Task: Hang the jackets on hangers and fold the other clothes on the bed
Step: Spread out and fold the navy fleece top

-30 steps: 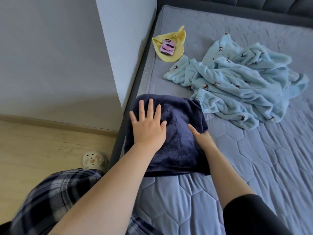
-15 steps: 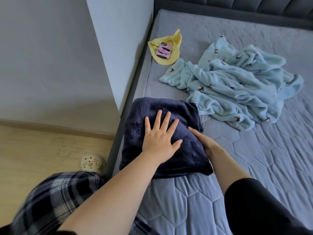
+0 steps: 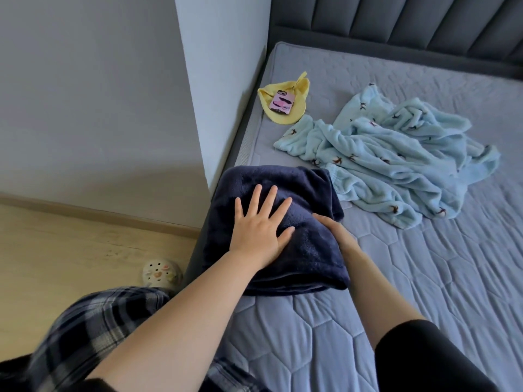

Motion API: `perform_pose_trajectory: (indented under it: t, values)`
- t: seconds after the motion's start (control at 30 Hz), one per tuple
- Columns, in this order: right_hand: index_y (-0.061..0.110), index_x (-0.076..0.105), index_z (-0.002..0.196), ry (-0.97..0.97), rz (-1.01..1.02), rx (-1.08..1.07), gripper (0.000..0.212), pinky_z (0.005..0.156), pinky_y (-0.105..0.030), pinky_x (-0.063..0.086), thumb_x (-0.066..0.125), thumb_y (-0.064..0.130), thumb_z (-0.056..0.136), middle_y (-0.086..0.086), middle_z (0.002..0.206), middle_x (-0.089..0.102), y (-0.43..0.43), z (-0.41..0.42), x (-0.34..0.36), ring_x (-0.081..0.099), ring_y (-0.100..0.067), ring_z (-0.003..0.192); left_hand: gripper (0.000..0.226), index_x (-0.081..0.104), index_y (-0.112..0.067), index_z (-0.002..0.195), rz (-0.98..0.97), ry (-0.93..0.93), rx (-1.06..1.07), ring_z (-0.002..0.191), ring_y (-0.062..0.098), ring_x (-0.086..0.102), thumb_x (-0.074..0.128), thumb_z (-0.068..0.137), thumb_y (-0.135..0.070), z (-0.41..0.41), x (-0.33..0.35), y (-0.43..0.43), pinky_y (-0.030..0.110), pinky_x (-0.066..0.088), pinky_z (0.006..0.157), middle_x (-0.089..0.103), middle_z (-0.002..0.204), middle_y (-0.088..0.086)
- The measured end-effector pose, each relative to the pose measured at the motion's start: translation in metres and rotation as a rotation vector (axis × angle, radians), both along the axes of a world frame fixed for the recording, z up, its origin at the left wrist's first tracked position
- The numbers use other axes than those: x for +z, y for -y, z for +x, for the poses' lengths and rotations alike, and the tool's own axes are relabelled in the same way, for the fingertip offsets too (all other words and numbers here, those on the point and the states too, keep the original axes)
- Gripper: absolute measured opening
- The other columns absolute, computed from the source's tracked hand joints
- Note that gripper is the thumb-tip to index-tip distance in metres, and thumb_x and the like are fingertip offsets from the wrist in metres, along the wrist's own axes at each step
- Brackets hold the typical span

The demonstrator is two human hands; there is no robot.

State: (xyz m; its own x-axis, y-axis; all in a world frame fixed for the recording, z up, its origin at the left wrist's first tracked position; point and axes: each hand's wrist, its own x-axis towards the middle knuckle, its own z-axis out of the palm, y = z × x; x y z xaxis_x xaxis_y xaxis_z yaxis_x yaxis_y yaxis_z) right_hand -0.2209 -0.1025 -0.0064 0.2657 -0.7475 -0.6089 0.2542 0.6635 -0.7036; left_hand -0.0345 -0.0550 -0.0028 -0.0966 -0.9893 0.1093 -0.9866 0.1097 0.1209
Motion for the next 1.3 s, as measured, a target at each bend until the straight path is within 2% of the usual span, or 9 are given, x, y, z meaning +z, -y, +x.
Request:
perform_pose_trajectory:
  t: [0.2,0.27,0.37,0.63,0.83,0.9,1.03,1.17,1.3]
  values:
    - [0.006,0.063,0.114,-0.190,-0.096,-0.072,0.046,0.074,-0.035,0.054,0.073,0.030,0.077,-0.013,0.098,0.073,-0.014,0.029,0.039,0.070,-0.026,0.088,0.058,0.002,-0.036,0.151,0.175,-0.275,0.160,0.145,0.022,-0.018,0.017,0.098,-0.053,0.001,0.035,-0.002,0.054,-0.005,0.114,-0.015,0.159,-0.006]
    - [0.006,0.063,0.109,-0.264,-0.122,-0.113,0.047,0.076,-0.038,0.056,0.078,0.029,0.071,-0.012,0.094,0.073,-0.021,0.043,0.058,0.071,-0.027,0.084,0.058,0.002,-0.036,0.151,0.211,-0.375,0.207,0.145,0.021,-0.017,0.018,0.099,-0.052,0.007,0.051,-0.008,0.054,-0.004,0.115,-0.015,0.159,-0.005]
    - [0.014,0.061,0.083,-0.327,-0.208,-0.185,0.029,0.051,-0.024,0.052,0.080,0.027,0.067,-0.003,0.072,0.072,-0.024,0.065,0.077,0.070,-0.017,0.063,0.058,0.001,-0.036,0.151,0.235,-0.488,0.246,0.146,0.021,-0.015,0.022,0.099,-0.049,0.019,0.068,-0.016,0.053,-0.001,0.115,-0.014,0.160,-0.003]
    - [0.018,0.067,0.077,-0.512,-0.628,0.044,0.022,0.062,-0.030,0.055,0.077,0.032,0.064,0.001,0.071,0.069,-0.045,0.182,0.146,0.067,-0.016,0.069,0.052,0.010,-0.030,0.152,0.068,-0.767,0.413,0.147,0.021,-0.009,0.023,0.102,-0.040,0.109,0.119,-0.064,0.042,0.003,0.117,-0.010,0.160,-0.004]
    - [0.023,0.060,0.071,-0.612,-1.005,0.284,0.015,0.053,-0.026,0.047,0.071,0.033,0.069,0.007,0.065,0.065,-0.074,0.305,0.192,0.062,-0.013,0.062,0.054,0.018,-0.027,0.151,-0.245,-0.901,0.586,0.147,0.020,0.008,0.035,0.101,-0.036,0.219,0.153,-0.120,0.037,0.013,0.118,0.007,0.160,0.000]
    - [0.021,0.058,0.072,-0.653,-1.126,0.401,0.015,0.050,-0.025,0.042,0.069,0.031,0.071,0.005,0.065,0.063,-0.083,0.353,0.204,0.061,-0.015,0.061,0.059,0.022,-0.022,0.150,-0.375,-0.763,0.659,0.144,0.022,0.018,0.048,0.097,-0.029,0.265,0.162,-0.145,0.036,0.022,0.115,0.014,0.159,0.002]
    - [0.022,0.056,0.077,-0.779,-1.323,0.677,0.015,0.055,-0.028,0.043,0.064,0.035,0.074,0.002,0.069,0.063,-0.096,0.462,0.205,0.059,-0.020,0.064,0.088,0.026,-0.015,0.148,-0.632,-0.150,0.703,0.139,0.032,0.027,0.075,0.075,-0.020,0.372,0.166,-0.189,0.045,0.029,0.110,0.024,0.154,0.014]
    - [0.018,0.055,0.076,-0.851,-1.499,0.979,0.020,0.053,-0.029,0.044,0.063,0.037,0.077,0.002,0.069,0.062,-0.090,0.583,0.174,0.060,-0.020,0.064,0.112,0.011,-0.020,0.151,-0.330,0.257,0.630,0.145,0.032,0.012,0.081,0.065,-0.039,0.495,0.147,-0.191,0.053,0.023,0.111,0.011,0.159,0.010]
    - [0.022,0.049,0.066,-0.872,-1.603,1.210,0.022,0.057,-0.033,0.045,0.056,0.038,0.080,0.005,0.062,0.059,-0.088,0.676,0.150,0.057,-0.019,0.060,0.114,-0.003,-0.022,0.152,0.001,0.356,0.614,0.146,0.028,-0.006,0.073,0.071,-0.050,0.593,0.131,-0.188,0.050,0.010,0.115,-0.006,0.160,0.005]
